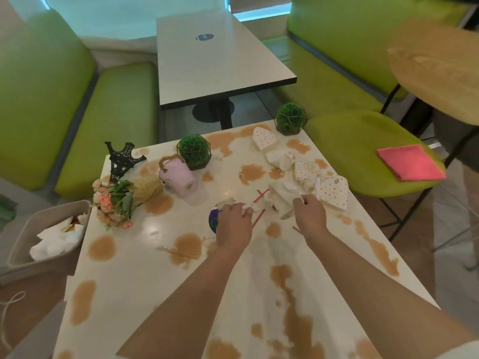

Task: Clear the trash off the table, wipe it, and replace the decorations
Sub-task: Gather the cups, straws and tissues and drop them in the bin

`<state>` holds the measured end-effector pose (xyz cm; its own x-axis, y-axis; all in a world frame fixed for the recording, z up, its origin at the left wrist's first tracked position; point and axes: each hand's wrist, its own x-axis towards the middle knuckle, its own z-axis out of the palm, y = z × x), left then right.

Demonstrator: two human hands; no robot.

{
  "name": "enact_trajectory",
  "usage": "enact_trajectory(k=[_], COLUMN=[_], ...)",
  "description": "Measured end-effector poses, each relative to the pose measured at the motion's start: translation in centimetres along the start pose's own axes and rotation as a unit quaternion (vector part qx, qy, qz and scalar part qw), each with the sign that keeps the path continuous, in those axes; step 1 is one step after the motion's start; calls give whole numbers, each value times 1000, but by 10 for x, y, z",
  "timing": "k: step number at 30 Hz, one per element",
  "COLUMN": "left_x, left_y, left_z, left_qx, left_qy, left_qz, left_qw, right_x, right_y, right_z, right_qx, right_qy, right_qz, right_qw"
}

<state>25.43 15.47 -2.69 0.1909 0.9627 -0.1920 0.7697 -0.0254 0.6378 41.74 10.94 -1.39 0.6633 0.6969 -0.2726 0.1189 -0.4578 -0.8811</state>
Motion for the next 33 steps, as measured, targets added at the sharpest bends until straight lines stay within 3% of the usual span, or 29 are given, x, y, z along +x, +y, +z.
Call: enact_trajectory(k=[4,6,9,22,33], left_x=[-20,-29,-42,-40,11], left_y=[-21,-35,-56,-222,-365], left_z=[-24,-40,-66,-225,-327], left_qx=[-126,-199,-233,-264,-230], left_qy=[48,76,121,206,219], left_qz=[-9,-55,-85,-159,-238], left_qw=[991,976,961,929,918], right_x=[-38,-59,-87,-186,-214], right_y=[-7,-12,-20,-89,-124], right_z=[25,39,61,256,414], right_qx=[19,27,33,32,-25], right_qy=[-53,-73,-109,-244,-245], right_qz=[11,3,4,-24,-49], right_qw=[998,997,994,969,968])
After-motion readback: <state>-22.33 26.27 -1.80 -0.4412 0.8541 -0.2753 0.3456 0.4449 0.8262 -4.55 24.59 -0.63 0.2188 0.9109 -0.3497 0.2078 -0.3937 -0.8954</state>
